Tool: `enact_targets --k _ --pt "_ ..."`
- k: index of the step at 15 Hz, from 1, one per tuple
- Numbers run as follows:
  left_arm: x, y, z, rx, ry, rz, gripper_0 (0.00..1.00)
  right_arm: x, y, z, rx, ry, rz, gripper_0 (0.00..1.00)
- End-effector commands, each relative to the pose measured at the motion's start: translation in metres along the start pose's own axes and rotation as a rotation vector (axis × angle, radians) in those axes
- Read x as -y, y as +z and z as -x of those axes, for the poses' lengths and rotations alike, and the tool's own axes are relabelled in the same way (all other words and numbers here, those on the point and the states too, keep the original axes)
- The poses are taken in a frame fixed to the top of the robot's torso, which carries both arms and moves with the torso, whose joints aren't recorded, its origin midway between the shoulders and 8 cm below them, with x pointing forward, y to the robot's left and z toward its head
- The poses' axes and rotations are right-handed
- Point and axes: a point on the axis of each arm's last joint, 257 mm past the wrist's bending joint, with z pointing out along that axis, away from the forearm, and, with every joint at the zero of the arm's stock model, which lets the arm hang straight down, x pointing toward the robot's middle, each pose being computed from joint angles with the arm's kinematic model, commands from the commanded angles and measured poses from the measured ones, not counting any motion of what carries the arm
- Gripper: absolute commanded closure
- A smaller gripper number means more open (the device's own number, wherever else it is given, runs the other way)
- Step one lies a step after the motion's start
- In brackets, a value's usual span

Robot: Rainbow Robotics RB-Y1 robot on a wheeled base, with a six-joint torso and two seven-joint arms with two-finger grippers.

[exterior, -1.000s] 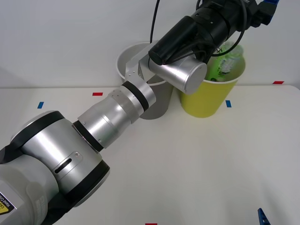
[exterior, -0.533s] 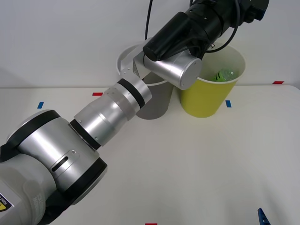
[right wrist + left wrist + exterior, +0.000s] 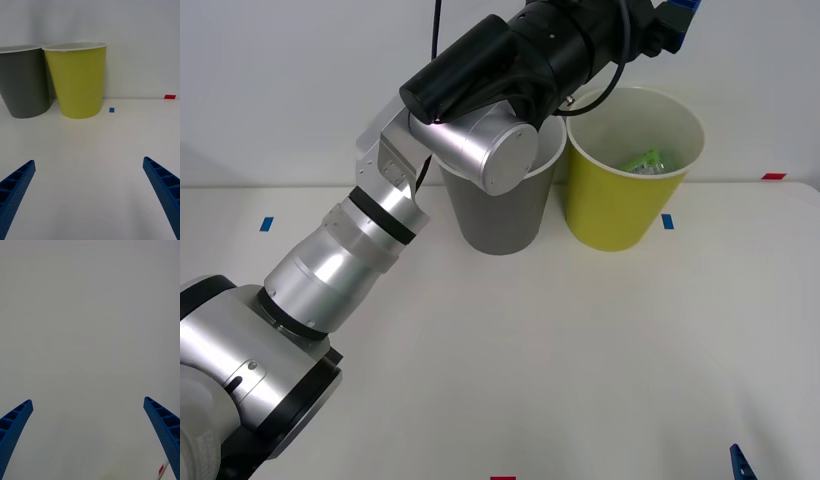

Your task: Put cans in the gray bin and PET bottles in the light green bin.

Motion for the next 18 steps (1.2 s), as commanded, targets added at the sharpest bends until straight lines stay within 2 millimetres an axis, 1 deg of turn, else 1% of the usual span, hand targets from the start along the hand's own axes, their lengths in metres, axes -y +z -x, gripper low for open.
enact_targets --k 1,3,4,6,9,11,15,16,18 --pt "-0.02 -0.031 -0.006 -0.002 0.033 0.019 0.0 0.0 0.0 0.0 0.0 0.0 0.0 0.0" --pt "-0.029 -0.052 -0.004 0.002 0.052 0.026 0.0 0.0 0.0 0.0 0.0 0.0 0.0 0.0" --pt "-0.036 -0.066 -0.004 0.005 0.063 0.036 0.0 0.0 0.0 0.0 0.0 0.0 0.0 0.0" --pt "-0.046 -0.095 0.002 0.021 0.059 0.06 0.0 0.0 0.0 0.0 0.0 0.0 0.0 0.0" --pt "-0.056 -0.13 0.008 0.032 0.062 0.086 0.0 0.0 0.0 0.0 0.0 0.0 0.0 0.0" --pt "-0.066 -0.154 0.018 0.043 0.073 0.109 0.0 0.0 0.0 0.0 0.0 0.0 0.0 0.0" --pt "-0.073 -0.203 0.038 0.073 0.074 0.16 0.0 0.0 0.0 0.0 0.0 0.0 0.0 0.0" --pt "-0.074 -0.216 0.039 0.073 0.069 0.176 0.0 0.0 0.0 0.0 0.0 0.0 0.0 0.0" --pt "-0.078 -0.248 0.039 0.062 0.06 0.224 0.0 0.0 0.0 0.0 0.0 0.0 0.0 0.0"
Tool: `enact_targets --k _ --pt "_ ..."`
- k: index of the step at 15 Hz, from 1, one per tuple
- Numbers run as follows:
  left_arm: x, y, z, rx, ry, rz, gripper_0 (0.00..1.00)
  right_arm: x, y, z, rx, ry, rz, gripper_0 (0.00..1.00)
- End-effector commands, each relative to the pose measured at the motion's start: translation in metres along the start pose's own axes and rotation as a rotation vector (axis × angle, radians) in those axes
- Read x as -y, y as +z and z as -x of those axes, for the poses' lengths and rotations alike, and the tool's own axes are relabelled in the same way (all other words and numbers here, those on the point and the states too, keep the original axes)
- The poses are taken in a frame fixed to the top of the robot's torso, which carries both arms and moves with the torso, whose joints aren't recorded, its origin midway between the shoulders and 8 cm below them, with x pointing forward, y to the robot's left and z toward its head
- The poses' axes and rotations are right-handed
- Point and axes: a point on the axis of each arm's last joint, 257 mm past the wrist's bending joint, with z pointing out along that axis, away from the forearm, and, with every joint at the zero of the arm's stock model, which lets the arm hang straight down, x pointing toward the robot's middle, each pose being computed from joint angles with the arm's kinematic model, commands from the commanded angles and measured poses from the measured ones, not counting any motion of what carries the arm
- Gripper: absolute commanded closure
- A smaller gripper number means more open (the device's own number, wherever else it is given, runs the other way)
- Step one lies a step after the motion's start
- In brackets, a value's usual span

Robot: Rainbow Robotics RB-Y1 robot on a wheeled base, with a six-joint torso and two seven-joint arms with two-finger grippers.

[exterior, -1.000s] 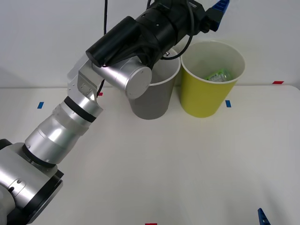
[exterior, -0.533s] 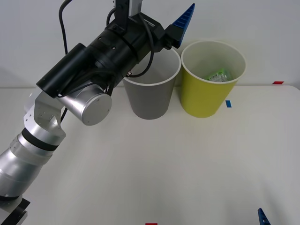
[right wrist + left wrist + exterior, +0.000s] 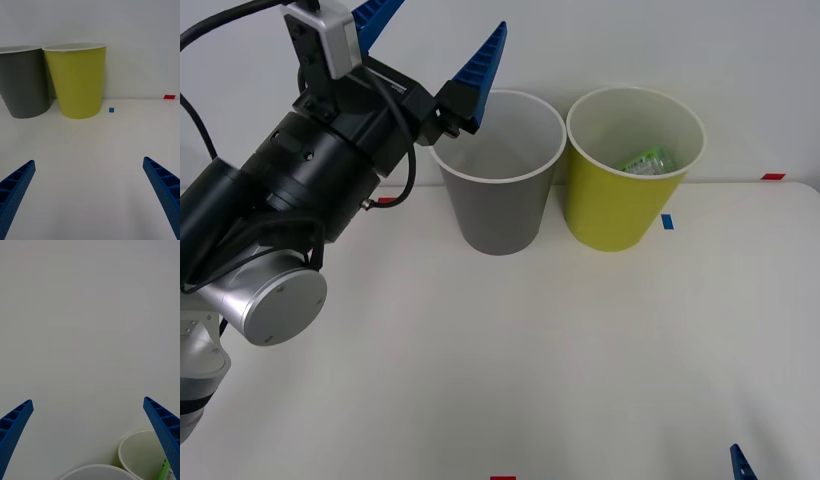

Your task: Put cans in the gray bin and PET bottles in the light green bin.

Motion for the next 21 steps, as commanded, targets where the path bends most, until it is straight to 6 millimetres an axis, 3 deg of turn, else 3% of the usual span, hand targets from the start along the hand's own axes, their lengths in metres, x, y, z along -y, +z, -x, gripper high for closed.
enact_targets --k 1,10,18,21 --pt "-0.017 -0.043 0.003 -0.02 0.003 0.071 0.0 0.0 0.0 0.0 0.0 0.0 0.0 0.0" --pt "-0.074 -0.161 -0.025 -0.068 0.024 0.299 0.0 0.0 0.0 0.0 0.0 0.0 0.0 0.0" --pt "-0.082 -0.276 -0.049 -0.161 0.01 0.493 0.0 0.0 0.0 0.0 0.0 0.0 0.0 0.0" --pt "-0.077 -0.308 -0.05 -0.192 0.024 0.536 0.0 0.0 0.0 0.0 0.0 0.0 0.0 0.0"
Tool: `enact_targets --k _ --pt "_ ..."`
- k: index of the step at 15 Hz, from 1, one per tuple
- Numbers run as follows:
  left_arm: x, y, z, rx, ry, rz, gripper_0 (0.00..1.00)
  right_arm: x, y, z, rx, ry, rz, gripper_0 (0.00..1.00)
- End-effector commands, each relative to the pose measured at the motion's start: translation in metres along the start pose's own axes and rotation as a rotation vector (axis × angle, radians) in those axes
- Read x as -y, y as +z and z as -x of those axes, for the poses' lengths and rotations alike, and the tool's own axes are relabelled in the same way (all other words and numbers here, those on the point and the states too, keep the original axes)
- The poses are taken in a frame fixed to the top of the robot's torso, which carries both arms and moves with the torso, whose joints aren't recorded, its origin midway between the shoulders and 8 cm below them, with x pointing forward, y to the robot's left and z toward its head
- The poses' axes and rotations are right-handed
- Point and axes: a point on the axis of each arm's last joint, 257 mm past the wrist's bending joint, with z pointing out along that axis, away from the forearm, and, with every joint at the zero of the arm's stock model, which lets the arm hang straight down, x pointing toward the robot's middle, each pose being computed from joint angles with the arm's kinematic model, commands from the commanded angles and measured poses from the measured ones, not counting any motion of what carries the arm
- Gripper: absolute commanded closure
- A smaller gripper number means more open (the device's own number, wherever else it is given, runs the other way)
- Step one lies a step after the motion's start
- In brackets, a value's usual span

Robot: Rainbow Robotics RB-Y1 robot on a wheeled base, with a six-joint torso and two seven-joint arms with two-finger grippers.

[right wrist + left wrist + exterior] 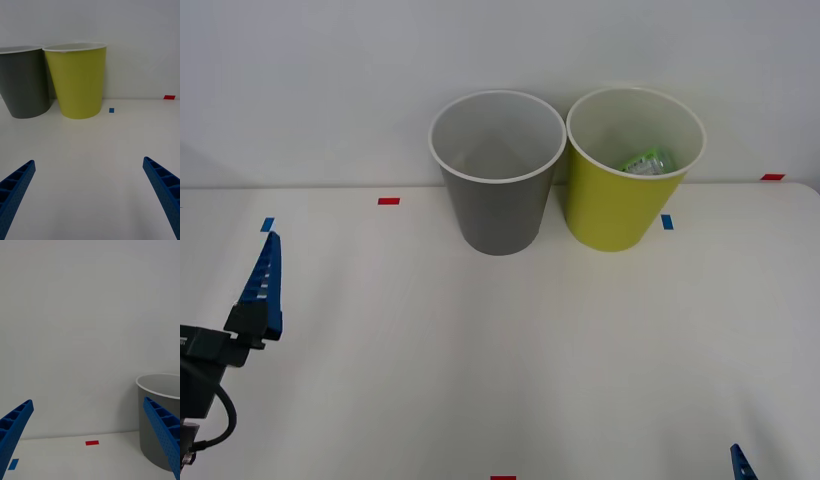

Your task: Put cans in the gray bin and PET bottles in the light green bin.

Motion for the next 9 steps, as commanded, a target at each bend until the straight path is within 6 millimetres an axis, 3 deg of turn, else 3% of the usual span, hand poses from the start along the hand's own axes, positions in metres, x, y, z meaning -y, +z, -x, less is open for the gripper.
enact_targets --k 1,5,9 --pt "-0.007 -0.031 -0.002 -0.011 0.01 0.043 0.0 0.0 0.0 0.0 0.0 0.0 0.0 0.0" --pt "-0.009 -0.076 -0.008 -0.054 0.03 0.093 0.0 0.0 0.0 0.0 0.0 0.0 0.0 0.0" --pt "-0.002 -0.12 -0.027 -0.173 0.038 0.123 0.0 0.0 0.0 0.0 0.0 0.0 0.0 0.0"
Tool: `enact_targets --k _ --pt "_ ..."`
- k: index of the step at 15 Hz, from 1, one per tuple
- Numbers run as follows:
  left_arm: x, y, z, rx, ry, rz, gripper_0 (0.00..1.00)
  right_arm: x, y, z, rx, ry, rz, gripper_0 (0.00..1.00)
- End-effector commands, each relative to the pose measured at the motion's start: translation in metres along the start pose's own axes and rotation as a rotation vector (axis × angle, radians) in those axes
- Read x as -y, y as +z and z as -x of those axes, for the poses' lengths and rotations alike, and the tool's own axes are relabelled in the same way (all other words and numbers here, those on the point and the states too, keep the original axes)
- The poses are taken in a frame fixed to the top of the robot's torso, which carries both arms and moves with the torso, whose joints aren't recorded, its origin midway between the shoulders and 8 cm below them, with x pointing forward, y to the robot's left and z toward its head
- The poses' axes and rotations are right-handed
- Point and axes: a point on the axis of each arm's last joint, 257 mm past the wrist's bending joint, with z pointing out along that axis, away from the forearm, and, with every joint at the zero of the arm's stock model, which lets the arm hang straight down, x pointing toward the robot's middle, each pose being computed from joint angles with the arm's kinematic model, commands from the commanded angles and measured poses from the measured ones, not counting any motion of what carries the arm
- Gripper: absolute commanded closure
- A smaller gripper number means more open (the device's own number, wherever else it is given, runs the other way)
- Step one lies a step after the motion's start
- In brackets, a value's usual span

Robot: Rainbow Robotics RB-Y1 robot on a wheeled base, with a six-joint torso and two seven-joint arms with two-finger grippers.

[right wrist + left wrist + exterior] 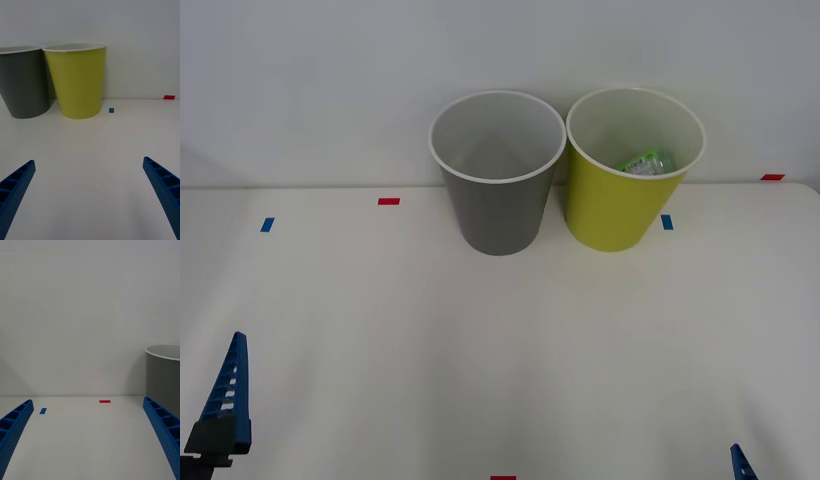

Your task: Put cans in the gray bin and PET bottles in the light green bin.

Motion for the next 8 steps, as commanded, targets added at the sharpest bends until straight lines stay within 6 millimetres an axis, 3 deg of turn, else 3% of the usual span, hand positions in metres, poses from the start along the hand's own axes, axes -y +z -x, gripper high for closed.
enact_targets --k 1,8 --pt "0.001 -0.028 -0.014 -0.075 0.042 0.01 0.0 0.0 0.0 0.0 0.0 0.0 0.0 0.0" --pt "-0.006 -0.084 -0.045 -0.123 0.1 0.005 0.0 0.0 0.0 0.0 0.0 0.0 0.0 0.0"
